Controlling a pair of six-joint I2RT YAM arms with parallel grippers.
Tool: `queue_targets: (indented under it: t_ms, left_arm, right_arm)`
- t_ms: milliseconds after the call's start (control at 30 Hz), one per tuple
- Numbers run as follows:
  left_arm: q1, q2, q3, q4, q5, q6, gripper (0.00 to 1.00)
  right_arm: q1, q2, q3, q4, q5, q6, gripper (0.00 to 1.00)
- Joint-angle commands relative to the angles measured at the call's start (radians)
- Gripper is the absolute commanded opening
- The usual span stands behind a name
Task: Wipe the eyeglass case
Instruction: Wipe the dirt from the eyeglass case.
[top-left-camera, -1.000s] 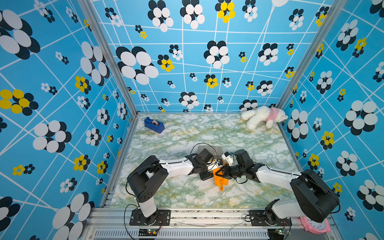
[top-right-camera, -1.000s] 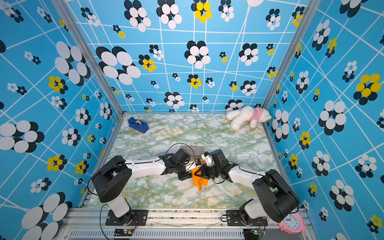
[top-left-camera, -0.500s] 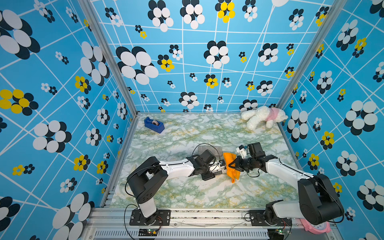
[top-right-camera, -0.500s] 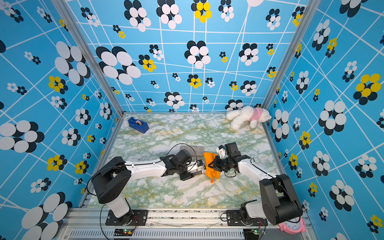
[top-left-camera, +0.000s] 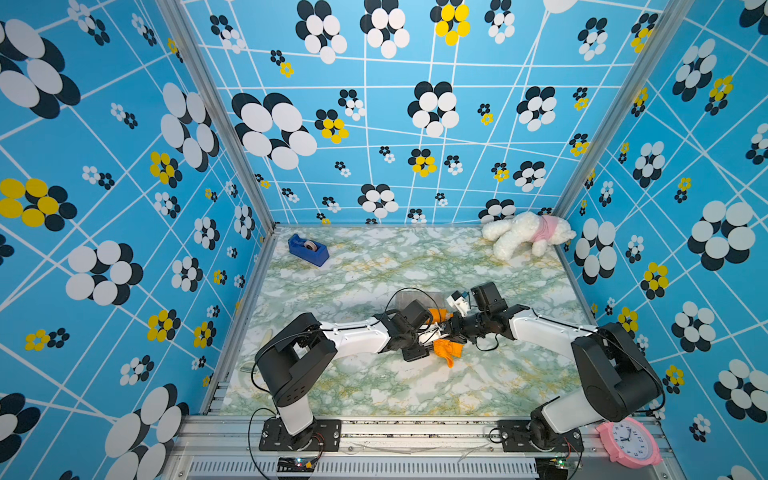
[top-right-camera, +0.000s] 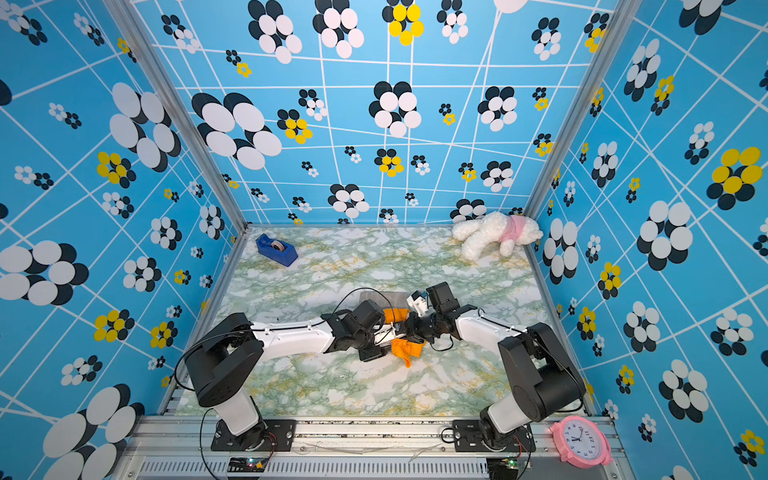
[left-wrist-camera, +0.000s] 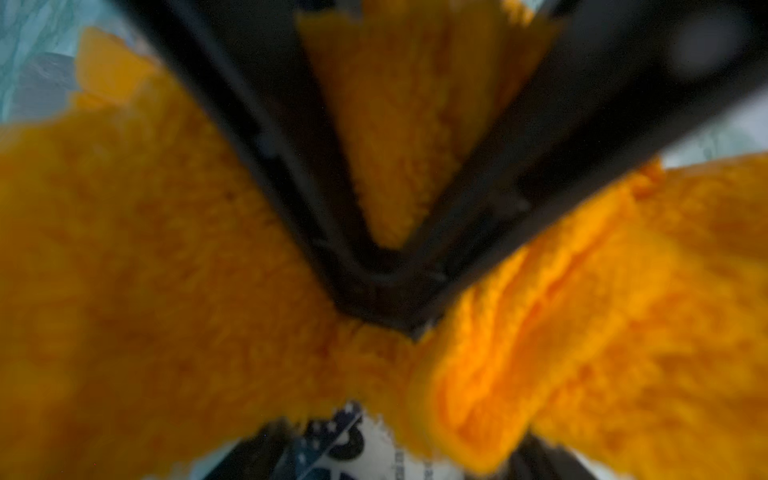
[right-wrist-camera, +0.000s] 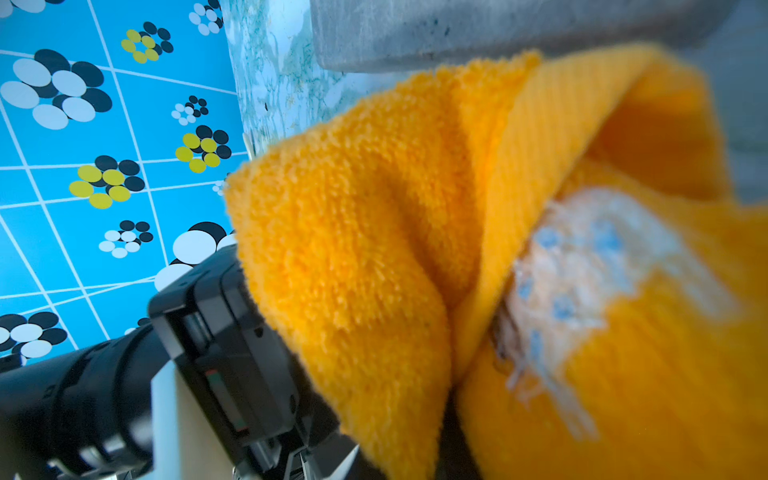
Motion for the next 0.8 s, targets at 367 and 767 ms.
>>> queue_targets:
  t_ms: [367,767]
  left_arm:
    - [0.043,-0.176,0.003,-0.103,0.177,-0.206,0.15]
    - [0.135,-0.203,0.147,-0.220,0.605,-0.456,0.13]
  right_arm:
    - [-0.209,-0.650,-0.059,-0.353,0.312,-0.174,0.02]
    - [0.164,-0.854,-0.153,-0.139,0.454,-0.113,0.03]
